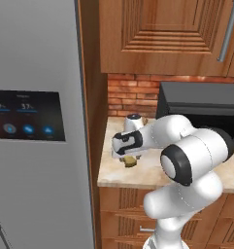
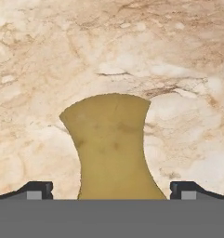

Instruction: Place the sponge inside the microwave to prepare for sanitizing.

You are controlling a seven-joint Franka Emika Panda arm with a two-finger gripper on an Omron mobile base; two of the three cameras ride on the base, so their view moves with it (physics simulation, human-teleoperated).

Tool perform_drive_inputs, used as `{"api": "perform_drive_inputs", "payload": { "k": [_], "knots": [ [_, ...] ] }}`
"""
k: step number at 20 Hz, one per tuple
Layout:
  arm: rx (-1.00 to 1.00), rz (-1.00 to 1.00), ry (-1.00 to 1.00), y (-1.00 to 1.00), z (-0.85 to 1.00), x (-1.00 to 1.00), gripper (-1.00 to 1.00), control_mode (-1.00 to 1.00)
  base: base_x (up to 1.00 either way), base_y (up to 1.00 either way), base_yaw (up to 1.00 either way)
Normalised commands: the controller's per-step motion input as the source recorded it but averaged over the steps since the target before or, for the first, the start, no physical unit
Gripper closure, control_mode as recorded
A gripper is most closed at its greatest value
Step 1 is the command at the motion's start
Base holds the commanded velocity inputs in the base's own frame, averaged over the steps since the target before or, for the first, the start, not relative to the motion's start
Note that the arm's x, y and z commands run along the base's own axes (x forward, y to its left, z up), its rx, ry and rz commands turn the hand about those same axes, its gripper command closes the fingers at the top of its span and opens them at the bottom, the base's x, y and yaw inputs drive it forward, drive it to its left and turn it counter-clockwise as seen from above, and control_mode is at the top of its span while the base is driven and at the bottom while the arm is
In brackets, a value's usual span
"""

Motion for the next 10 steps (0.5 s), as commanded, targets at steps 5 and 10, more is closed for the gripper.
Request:
{"api": "perform_drive_inputs", "payload": {
  "k": [5,10],
  "knots": [
    [0.0,0.0,0.0,0.0,-0.37,0.11,-1.0,-1.0,0.0,0.0,0.0],
    [0.0,0.0,-0.02,0.0,-0.18,0.06,-1.0,-1.0,0.0,0.0,0.0]
  ]
}}
